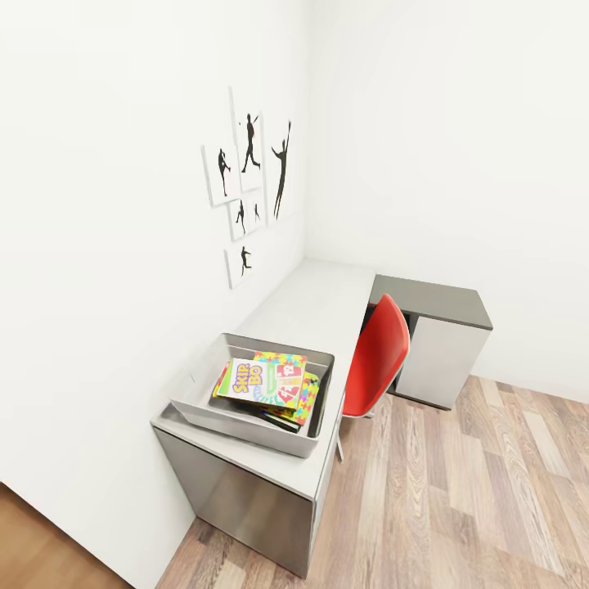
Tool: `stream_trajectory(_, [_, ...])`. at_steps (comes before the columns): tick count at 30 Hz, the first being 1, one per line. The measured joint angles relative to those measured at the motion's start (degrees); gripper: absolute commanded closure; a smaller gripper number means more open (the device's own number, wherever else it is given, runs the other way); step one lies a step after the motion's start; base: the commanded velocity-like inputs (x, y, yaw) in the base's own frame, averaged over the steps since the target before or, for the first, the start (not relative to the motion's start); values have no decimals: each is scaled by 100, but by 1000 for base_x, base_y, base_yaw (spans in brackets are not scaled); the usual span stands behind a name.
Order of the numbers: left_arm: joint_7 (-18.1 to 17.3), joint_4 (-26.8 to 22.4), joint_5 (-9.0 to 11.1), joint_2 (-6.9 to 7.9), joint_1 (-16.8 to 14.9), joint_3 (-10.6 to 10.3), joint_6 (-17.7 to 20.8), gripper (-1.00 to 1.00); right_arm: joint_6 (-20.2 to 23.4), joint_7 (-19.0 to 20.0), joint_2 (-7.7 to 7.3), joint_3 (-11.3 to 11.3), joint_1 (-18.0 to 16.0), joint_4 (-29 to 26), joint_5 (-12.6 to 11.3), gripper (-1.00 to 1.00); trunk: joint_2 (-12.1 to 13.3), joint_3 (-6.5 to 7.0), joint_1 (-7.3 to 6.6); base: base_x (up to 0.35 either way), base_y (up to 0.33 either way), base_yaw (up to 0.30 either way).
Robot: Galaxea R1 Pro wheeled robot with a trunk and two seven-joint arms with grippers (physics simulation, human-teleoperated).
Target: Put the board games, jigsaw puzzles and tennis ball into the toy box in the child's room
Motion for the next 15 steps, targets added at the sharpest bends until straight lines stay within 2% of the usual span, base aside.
stream_trajectory(15, [7, 70, -7, -137, 4, 3, 0, -100, -1, -40, 3, -6, 0, 1, -3, -100, 0, 101, 0, 0, 0, 0])
